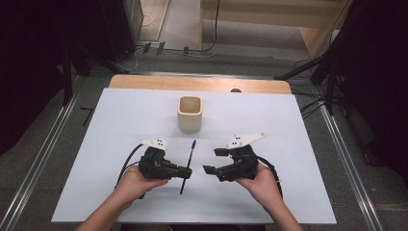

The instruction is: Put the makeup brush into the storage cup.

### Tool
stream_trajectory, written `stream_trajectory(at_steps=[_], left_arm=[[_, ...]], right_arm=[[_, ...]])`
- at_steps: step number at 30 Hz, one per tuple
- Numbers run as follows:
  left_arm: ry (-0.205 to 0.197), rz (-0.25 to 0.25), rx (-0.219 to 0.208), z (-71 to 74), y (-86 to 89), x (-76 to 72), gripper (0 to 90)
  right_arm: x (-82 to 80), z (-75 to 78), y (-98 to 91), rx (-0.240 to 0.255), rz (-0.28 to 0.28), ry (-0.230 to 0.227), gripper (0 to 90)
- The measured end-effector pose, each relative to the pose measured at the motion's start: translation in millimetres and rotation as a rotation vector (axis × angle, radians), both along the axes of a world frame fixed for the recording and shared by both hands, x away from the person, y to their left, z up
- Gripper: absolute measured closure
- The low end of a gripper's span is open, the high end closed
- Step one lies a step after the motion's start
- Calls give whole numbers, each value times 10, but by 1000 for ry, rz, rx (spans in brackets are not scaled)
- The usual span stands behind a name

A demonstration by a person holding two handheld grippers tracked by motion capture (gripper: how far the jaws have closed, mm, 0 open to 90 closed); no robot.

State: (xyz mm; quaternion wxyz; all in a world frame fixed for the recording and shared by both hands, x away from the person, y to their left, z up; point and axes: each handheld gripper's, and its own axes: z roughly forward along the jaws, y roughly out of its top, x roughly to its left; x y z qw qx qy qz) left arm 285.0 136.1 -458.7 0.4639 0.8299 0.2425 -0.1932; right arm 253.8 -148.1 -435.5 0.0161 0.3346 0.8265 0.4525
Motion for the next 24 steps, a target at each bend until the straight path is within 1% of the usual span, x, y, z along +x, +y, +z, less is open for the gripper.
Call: stream_trajectory(at_steps=[1,3,7,13,18,24], left_arm=[[-1,-2,-1,-1,-1,1,848],[-1,-3,0,-1,-1,2,848],[0,3,1,1,-1,1,848],[-4,6,-2,6,-1,-3,848],[-10,6,2,8,10,7,848],[-16,16,-3,7,26,18,848]], right_arm=[[2,-13,-38,-6,-10,-1,258],[2,-20,-58,-13,-13,2,256],[-28,-75,-126,-48,-23,-17,248],[-57,-114,-192,-54,-34,-19,237],[-93,-151,-255,-69,-42,-26,234],[-141,-197,-342,-75,-50,-15,231]])
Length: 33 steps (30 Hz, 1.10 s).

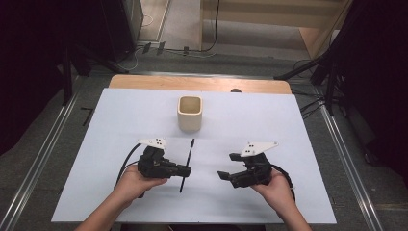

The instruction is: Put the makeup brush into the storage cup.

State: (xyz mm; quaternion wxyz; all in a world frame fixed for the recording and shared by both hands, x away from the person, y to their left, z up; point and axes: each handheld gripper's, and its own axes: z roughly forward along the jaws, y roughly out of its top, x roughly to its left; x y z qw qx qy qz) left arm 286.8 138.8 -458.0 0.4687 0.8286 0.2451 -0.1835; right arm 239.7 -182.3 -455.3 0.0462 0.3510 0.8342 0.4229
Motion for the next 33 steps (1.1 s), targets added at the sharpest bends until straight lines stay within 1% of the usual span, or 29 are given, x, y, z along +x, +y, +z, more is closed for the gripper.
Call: stream_trajectory(at_steps=[4,8,13,14,15,18,25,27,31,33], left_arm=[[-3,7,7,3,9,8,848],[-4,13,3,3,15,13,848],[0,12,-1,12,23,21,848],[-1,14,0,14,26,22,848],[-2,15,3,16,29,25,848],[-4,21,4,17,37,30,848],[-13,21,5,24,47,38,848],[-15,26,4,29,47,43,848],[-19,31,3,31,51,54,848],[-23,33,5,35,48,67,848]], right_arm=[[-29,-27,-62,-6,-7,4,231],[-53,-54,-104,-5,-14,12,231],[-89,-99,-160,-25,-11,13,231],[-91,-112,-178,-32,-15,7,231],[-98,-120,-195,-33,-22,16,231],[-108,-129,-253,-27,-29,15,231],[-178,-152,-377,-35,-50,15,230],[-207,-165,-437,-36,-63,26,230],[-198,-174,-465,-34,-70,20,230],[-187,-184,-462,-31,-73,27,230]])
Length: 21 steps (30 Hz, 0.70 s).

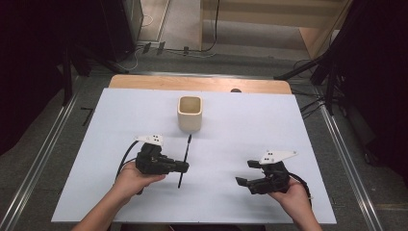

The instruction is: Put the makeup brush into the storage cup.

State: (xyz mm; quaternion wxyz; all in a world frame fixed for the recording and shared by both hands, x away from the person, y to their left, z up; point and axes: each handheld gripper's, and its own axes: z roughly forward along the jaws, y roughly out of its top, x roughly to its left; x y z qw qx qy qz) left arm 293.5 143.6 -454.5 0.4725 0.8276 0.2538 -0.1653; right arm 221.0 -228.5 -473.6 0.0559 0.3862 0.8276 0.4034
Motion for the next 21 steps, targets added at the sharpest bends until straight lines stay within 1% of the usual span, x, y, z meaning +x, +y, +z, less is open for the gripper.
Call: stream_trajectory(at_steps=[3,4,7,9,12,14,15,17,21], left_arm=[[-6,-4,5,20,-23,24,848],[-8,-6,5,29,-29,29,848],[-14,-8,8,37,-33,49,848],[-18,-8,13,40,-22,72,847],[-21,4,7,43,-1,124,847],[-10,16,-4,30,2,170,847],[-15,16,9,26,-2,195,848],[-17,16,20,31,-12,236,848],[-19,23,0,80,-15,308,848]], right_arm=[[-6,-7,-2,-5,4,6,230],[-3,-11,-5,-5,4,1,229],[1,-14,-4,-1,3,6,229],[7,-22,0,-7,10,1,230],[9,-24,8,-11,12,7,229],[11,-21,7,-13,10,6,230],[11,-20,7,-9,10,5,230],[14,-19,12,-8,14,1,229],[4,-29,21,-16,18,6,229]])
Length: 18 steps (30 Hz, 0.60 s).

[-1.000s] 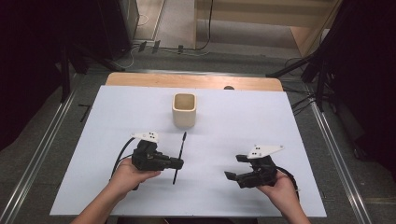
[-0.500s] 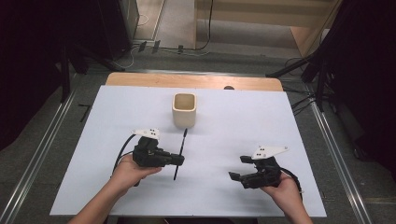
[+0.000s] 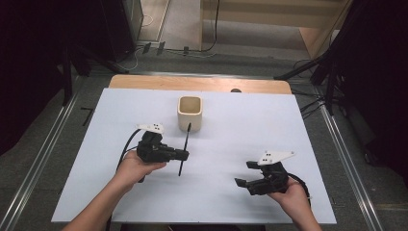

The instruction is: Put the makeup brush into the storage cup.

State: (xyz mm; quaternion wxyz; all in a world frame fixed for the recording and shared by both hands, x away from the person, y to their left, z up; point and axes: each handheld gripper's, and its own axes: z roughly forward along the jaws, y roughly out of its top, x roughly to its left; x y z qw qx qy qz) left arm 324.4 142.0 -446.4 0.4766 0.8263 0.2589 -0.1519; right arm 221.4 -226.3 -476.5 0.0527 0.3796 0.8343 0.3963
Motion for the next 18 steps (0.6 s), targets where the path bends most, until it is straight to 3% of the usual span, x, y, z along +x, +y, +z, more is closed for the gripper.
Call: stream_trajectory(at_steps=[18], left_arm=[[-7,13,1,102,-89,327,848]], right_arm=[[-1,17,2,19,2,-14,229]])
